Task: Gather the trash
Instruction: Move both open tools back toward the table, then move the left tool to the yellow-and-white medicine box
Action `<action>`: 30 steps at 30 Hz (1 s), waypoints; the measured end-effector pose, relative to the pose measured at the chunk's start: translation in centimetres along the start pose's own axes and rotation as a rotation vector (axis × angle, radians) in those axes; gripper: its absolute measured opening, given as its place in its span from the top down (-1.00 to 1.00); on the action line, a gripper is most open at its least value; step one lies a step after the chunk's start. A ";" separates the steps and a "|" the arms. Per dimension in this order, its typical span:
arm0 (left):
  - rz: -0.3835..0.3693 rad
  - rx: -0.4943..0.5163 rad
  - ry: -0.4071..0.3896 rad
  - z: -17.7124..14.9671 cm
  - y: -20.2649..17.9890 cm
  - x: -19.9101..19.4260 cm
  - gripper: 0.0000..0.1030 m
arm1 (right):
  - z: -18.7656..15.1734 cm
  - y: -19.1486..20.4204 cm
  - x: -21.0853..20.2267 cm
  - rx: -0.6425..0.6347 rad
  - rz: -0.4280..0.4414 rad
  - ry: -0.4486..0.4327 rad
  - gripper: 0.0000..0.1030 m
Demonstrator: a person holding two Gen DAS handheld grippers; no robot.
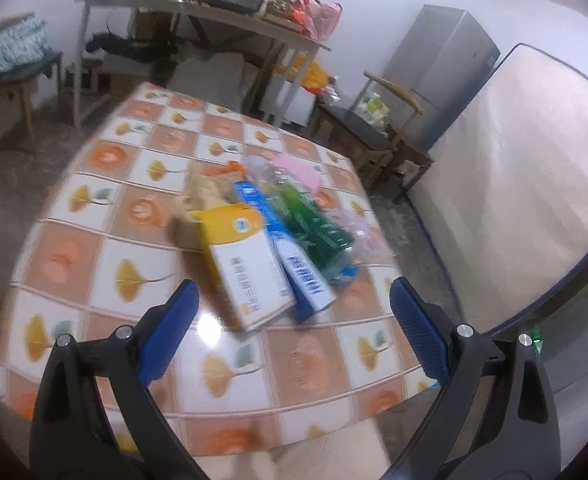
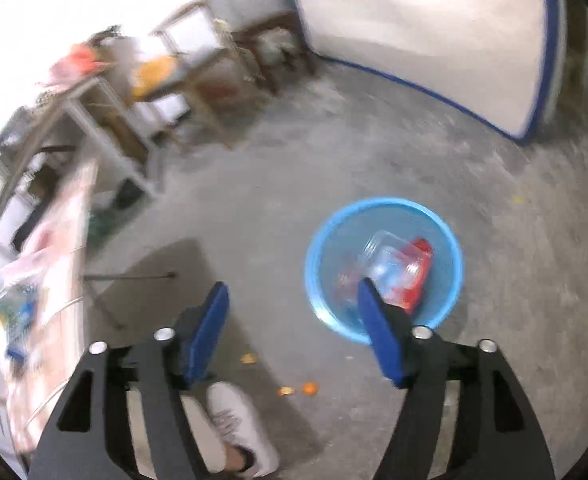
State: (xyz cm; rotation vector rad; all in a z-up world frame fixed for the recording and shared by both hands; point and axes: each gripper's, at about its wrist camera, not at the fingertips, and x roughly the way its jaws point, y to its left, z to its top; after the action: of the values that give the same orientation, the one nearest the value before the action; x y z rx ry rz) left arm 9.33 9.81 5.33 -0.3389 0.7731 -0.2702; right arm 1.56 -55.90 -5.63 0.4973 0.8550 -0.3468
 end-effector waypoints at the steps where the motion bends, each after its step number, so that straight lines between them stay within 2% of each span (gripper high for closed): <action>1: 0.017 0.010 -0.001 -0.6 0.3 -0.4 -0.79 | -0.5 1.6 -1.5 -0.025 0.028 -0.011 -0.46; 4: 0.034 0.007 0.008 -1.9 1.2 -0.8 -0.79 | -1.9 6.0 -4.5 -0.091 0.090 -0.039 -0.64; 7: 0.089 0.015 0.008 -3.4 2.2 -0.7 -0.79 | -3.5 11.5 -5.5 -0.161 0.139 -0.055 -0.77; 12: 0.147 0.045 0.001 -5.2 3.1 -0.2 -0.79 | -5.9 20.9 -6.3 -0.303 0.149 -0.087 -0.85; 15: 0.133 0.069 0.016 -5.3 3.6 0.7 -0.79 | -7.5 26.3 -6.2 -0.392 0.192 -0.087 -0.87; 18: 0.153 0.080 0.006 -5.1 4.0 1.4 -0.79 | -9.1 30.3 -5.5 -0.454 0.218 -0.062 -0.87; 24: 0.173 0.126 -0.014 -4.0 3.8 2.7 -0.84 | -12.1 35.8 -3.5 -0.561 0.172 0.012 -0.87; 26: 0.172 0.125 -0.007 -3.7 3.7 3.3 -0.84 | -12.5 36.5 -2.9 -0.587 0.117 0.001 -0.87; 30: 0.124 0.074 0.028 -3.3 4.1 4.4 -0.84 | -12.6 37.7 -3.1 -0.610 0.022 -0.067 -0.87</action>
State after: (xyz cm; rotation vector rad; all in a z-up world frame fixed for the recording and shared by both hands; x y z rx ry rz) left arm 10.44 11.29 -1.31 -0.2163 0.8063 -0.1864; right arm 9.85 -17.31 0.23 -0.0712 0.8401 -0.0692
